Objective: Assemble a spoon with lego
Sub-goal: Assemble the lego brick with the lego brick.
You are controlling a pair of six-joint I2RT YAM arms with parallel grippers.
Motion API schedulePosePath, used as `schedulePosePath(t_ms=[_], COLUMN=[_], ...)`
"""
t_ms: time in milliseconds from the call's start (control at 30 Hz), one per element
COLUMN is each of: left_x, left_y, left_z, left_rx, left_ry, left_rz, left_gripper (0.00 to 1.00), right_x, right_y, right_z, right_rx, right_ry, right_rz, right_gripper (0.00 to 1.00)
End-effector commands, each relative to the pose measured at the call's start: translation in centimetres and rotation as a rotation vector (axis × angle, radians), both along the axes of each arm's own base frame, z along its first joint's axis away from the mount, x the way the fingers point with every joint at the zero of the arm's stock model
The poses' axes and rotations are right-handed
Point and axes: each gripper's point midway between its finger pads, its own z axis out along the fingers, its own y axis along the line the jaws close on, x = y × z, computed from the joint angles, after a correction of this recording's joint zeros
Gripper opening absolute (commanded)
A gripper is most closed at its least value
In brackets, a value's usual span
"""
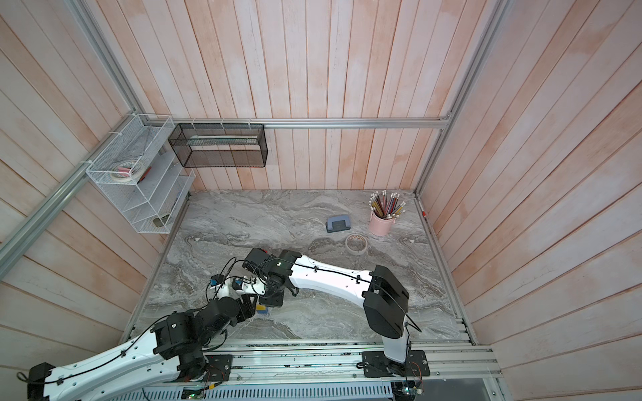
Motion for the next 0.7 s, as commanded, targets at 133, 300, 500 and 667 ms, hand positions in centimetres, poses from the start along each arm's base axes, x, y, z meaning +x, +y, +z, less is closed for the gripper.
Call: schedulePosePath(t_ms=[133, 300, 500, 667], left_x=[-0.9, -0.9, -1.0, -1.0], left_y=[0.3, 0.2, 0.1, 0.0], left_z=[-1.8, -1.7, -1.8, -1.7], left_rx=[0.044, 0.039, 0.038, 0.036], left_ry=[0.045, 0.041, 0.044, 0.041], left_rz=[-0.046, -0.051, -0.056, -0.061], left_gripper=[0.87, 0.87, 0.87, 0.87], right_x=[-0.9, -0.9, -0.8, -0.8], right_y=[1.0, 1.2, 1.5, 1.6], right_z=[-1.9, -1.6, -0.9, -0.6], right_rx=[-0.020, -0.021, -0.007, -0.004], right_ry=[0.037, 0.043, 0.038, 0.037], right_rz=[0.042, 0.041, 0.034, 0.030], right_gripper=[0.19, 0.20, 0.23, 0.34])
